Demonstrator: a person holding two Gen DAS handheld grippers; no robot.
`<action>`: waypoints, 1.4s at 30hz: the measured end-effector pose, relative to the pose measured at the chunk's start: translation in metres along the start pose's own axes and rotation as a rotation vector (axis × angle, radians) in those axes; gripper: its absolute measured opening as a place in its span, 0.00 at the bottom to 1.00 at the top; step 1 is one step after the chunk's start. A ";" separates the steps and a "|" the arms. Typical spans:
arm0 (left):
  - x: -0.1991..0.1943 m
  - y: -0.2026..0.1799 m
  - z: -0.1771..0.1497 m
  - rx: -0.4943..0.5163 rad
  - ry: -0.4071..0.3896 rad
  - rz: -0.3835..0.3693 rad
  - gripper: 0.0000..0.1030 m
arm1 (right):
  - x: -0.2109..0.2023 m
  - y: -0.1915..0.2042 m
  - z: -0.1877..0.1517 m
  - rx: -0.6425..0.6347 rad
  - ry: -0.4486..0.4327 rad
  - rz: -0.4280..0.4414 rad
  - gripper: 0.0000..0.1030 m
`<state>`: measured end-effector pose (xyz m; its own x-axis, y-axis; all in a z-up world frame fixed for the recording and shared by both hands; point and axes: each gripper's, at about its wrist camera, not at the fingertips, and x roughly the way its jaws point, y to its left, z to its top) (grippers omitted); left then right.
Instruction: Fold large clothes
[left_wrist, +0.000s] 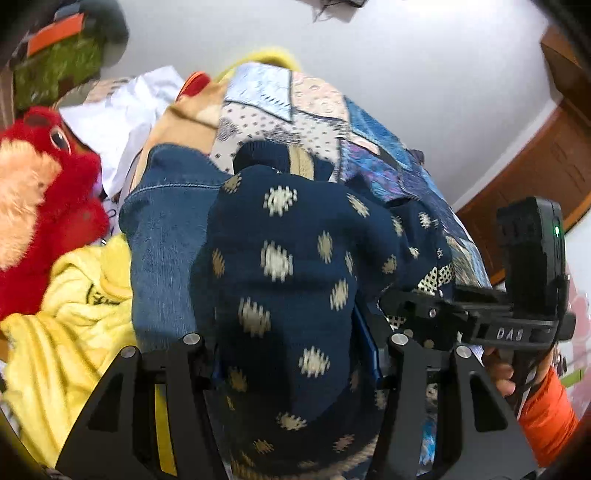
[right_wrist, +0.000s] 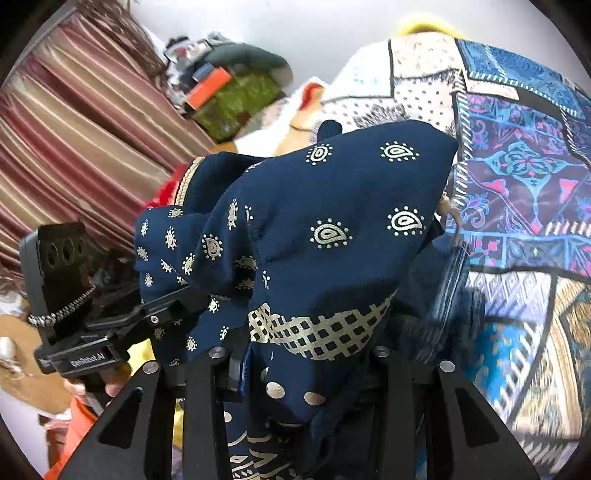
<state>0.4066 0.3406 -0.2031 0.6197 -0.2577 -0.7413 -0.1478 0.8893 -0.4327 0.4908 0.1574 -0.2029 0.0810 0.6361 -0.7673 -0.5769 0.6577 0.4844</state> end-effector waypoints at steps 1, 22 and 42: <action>0.008 0.007 0.001 -0.012 0.002 -0.007 0.55 | 0.009 -0.007 0.003 0.007 0.002 -0.010 0.36; -0.058 -0.060 -0.043 0.306 -0.107 0.164 0.91 | -0.069 0.030 -0.042 -0.215 -0.172 -0.201 0.76; -0.070 -0.008 -0.110 0.179 -0.009 0.338 0.91 | -0.058 -0.022 -0.117 -0.200 0.037 -0.407 0.81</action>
<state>0.2801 0.3097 -0.2041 0.5660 0.0644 -0.8219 -0.2090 0.9756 -0.0675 0.4034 0.0590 -0.2182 0.3068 0.3243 -0.8948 -0.6501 0.7581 0.0519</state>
